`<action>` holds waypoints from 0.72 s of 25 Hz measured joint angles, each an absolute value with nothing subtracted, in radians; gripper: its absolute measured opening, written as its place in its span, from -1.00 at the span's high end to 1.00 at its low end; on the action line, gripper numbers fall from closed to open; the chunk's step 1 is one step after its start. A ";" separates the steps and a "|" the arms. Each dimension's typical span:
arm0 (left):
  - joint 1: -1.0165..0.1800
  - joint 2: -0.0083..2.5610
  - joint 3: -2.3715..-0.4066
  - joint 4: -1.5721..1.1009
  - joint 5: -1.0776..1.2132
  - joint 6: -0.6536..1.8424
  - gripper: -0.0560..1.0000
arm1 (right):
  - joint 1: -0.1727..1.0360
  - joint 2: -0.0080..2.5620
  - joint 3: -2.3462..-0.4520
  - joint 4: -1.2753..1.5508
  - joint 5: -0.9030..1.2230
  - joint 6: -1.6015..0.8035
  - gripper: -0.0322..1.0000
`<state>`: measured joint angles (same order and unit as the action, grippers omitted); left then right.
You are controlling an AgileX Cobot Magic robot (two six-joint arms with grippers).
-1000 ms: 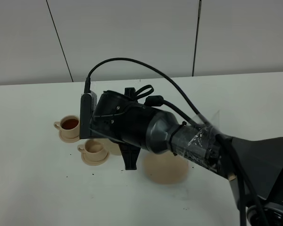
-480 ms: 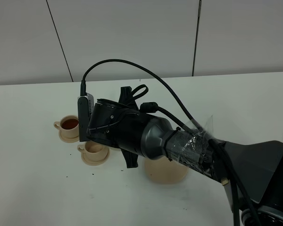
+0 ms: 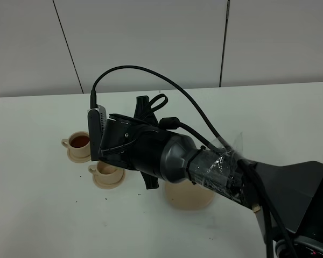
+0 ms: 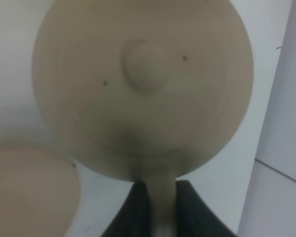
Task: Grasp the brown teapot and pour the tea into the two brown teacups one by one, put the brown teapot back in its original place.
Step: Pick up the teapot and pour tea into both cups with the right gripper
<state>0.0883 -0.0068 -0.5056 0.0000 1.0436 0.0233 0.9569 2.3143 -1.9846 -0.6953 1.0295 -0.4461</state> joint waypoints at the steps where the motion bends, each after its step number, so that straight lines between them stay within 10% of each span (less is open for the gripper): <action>1: 0.088 -0.007 -0.506 0.000 1.044 0.023 0.33 | 0.958 2.314 -1.985 -0.695 1.030 -0.447 0.76; 18: 0.088 -0.007 -0.506 0.000 1.044 0.023 0.33 | 0.985 2.342 -1.984 -0.783 1.039 -0.426 0.76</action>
<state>0.0883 -0.0068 -0.5056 0.0000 1.0436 0.0233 0.9851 2.3422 -1.9835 -0.7827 1.0389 -0.4259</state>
